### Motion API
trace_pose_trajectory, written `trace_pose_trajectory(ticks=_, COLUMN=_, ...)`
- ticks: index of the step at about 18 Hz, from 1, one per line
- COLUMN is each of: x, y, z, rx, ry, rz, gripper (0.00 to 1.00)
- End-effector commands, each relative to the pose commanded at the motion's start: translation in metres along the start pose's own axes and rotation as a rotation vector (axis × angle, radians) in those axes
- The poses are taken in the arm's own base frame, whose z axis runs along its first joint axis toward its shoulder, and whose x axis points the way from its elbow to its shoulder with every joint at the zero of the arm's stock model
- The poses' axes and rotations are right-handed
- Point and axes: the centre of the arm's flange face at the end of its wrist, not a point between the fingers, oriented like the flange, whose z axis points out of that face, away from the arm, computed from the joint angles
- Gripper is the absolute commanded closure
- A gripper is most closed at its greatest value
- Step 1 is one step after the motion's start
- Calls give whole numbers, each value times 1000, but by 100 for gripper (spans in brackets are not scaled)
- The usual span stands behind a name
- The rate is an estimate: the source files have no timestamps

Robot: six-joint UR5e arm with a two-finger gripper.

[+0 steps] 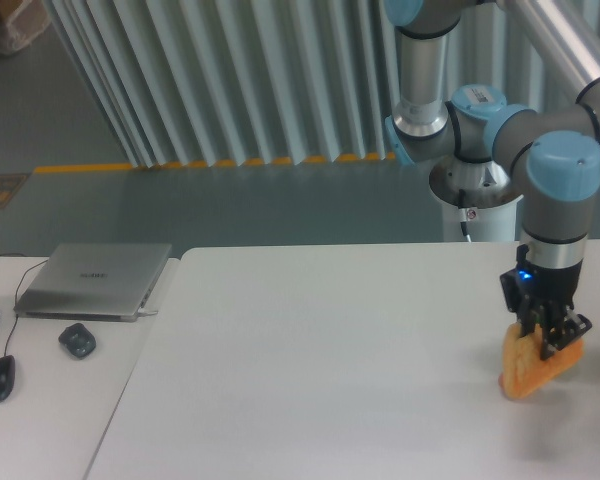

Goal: Place the triangular bread in the basket
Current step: 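Lift the bread slice and carry it out past the pepper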

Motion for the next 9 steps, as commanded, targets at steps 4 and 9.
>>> trace_pose_trajectory(ticks=4, x=-14, y=29, z=-5, rx=-18, ry=-34, rz=52, gripper=57)
trace_pose_trajectory(ticks=9, x=-31, y=62, z=-13, rx=-28, ry=-105, rz=62, gripper=57)
